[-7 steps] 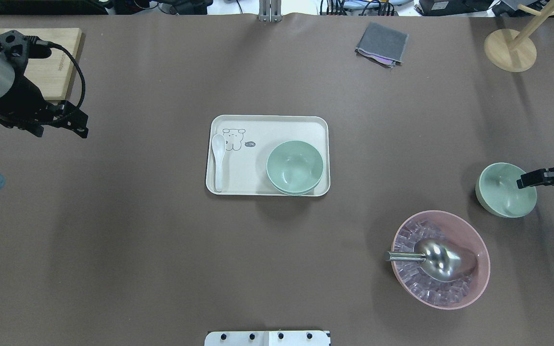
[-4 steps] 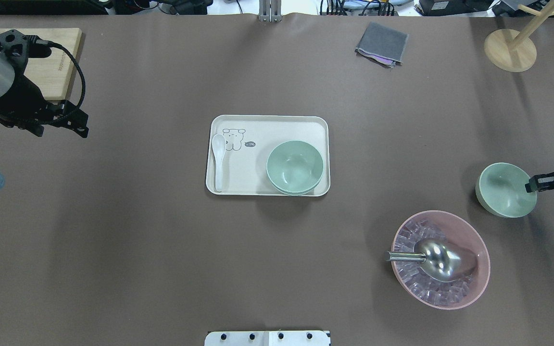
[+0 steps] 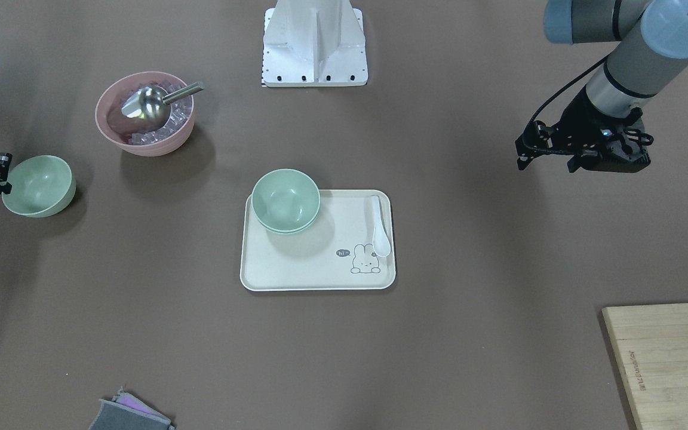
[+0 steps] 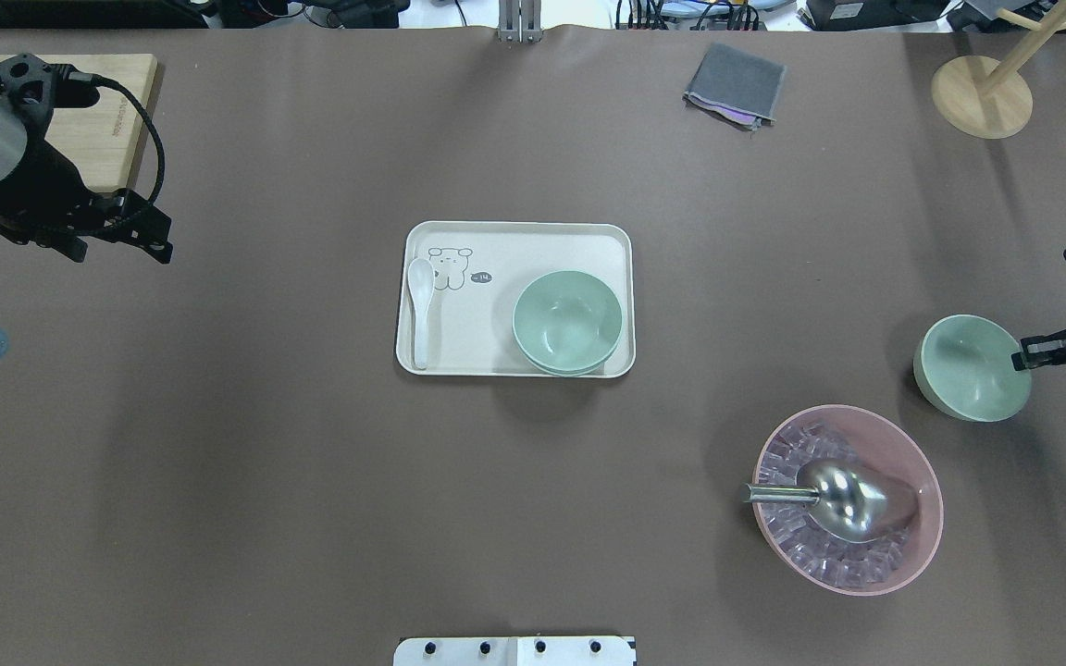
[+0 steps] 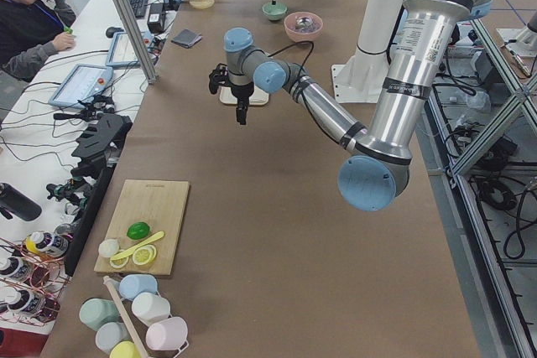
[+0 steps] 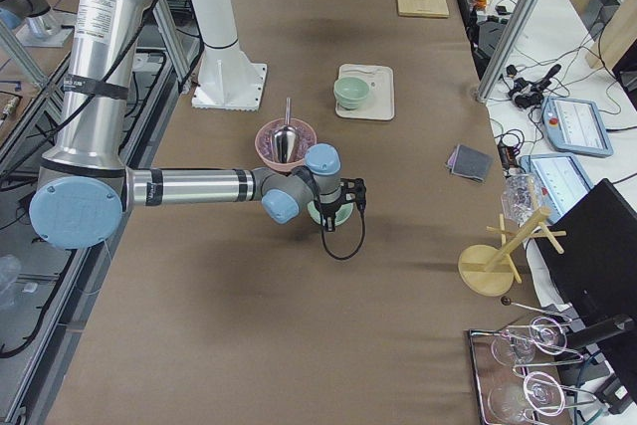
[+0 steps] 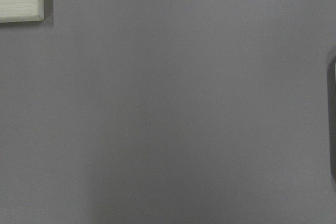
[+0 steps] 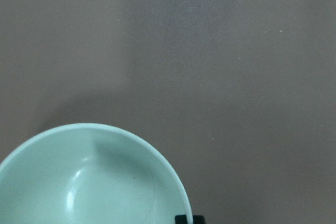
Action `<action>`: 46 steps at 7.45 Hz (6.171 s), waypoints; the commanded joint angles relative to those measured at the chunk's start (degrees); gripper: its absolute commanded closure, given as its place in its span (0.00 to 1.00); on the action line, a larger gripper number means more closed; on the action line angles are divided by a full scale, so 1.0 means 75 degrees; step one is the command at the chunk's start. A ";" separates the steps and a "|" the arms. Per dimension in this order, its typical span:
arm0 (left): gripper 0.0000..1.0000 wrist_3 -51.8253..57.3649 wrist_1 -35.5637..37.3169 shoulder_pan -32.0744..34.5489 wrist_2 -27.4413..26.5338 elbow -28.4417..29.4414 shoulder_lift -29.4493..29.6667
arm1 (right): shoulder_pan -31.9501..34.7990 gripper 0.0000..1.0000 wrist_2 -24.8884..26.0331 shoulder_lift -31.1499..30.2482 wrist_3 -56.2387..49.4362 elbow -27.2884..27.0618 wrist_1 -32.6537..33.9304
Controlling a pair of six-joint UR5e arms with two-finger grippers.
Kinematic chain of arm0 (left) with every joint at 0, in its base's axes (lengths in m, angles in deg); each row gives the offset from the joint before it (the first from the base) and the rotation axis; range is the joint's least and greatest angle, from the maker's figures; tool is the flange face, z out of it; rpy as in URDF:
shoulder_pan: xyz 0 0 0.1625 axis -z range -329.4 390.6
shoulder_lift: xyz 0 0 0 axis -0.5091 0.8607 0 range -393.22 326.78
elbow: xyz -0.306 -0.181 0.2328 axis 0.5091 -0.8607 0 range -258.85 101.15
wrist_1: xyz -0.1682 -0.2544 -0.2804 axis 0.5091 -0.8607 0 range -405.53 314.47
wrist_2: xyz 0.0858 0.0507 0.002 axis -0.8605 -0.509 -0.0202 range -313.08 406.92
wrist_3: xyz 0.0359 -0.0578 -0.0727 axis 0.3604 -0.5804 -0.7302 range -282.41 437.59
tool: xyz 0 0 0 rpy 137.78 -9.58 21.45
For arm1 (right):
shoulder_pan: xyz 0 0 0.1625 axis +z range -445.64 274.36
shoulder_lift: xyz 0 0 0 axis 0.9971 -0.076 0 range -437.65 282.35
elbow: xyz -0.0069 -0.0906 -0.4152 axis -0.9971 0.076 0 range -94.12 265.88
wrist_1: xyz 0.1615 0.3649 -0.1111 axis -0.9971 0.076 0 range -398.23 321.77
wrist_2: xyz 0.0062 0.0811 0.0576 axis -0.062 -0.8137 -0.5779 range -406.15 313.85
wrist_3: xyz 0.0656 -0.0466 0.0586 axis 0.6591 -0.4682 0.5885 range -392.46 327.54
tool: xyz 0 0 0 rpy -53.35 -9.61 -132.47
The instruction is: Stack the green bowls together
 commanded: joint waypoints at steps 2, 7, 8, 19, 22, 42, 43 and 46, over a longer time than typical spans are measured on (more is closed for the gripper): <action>0.02 0.0859 0.0042 0.0525 0.0166 0.0106 -0.0081 | 0.0102 1.00 -0.0059 0.0962 0.0002 -0.0027 0.1021; 0.02 0.6021 0.0054 0.3273 0.0363 0.0561 -0.2140 | 0.0442 1.00 -0.0422 0.3398 0.0420 -0.0284 0.3901; 0.02 0.6867 0.0031 0.3884 0.1084 0.0912 -0.2410 | 0.0396 1.00 -0.0445 0.3914 0.0911 -0.0343 0.4302; 0.02 0.7579 0.0030 0.4453 0.1373 0.1396 -0.2601 | -0.2627 1.00 0.1406 0.5676 0.4607 -0.0789 0.4810; 0.02 0.7555 -0.0052 0.4453 0.1373 0.1384 -0.2741 | -0.2815 1.00 0.1593 0.5783 0.4701 -0.0707 0.4810; 0.02 0.7555 -0.0063 0.4441 0.1373 0.1443 -0.2753 | -0.3003 1.00 0.1699 0.5970 0.4655 -0.0062 0.4681; 0.02 0.7544 -0.0063 0.4441 0.1384 0.1443 -0.2753 | -0.3003 1.00 0.1699 0.5970 0.4655 -0.0062 0.4681; 0.02 0.7555 -0.0063 0.4441 0.1384 0.1443 -0.2753 | -0.3003 1.00 0.1699 0.5970 0.4678 0.0043 0.4412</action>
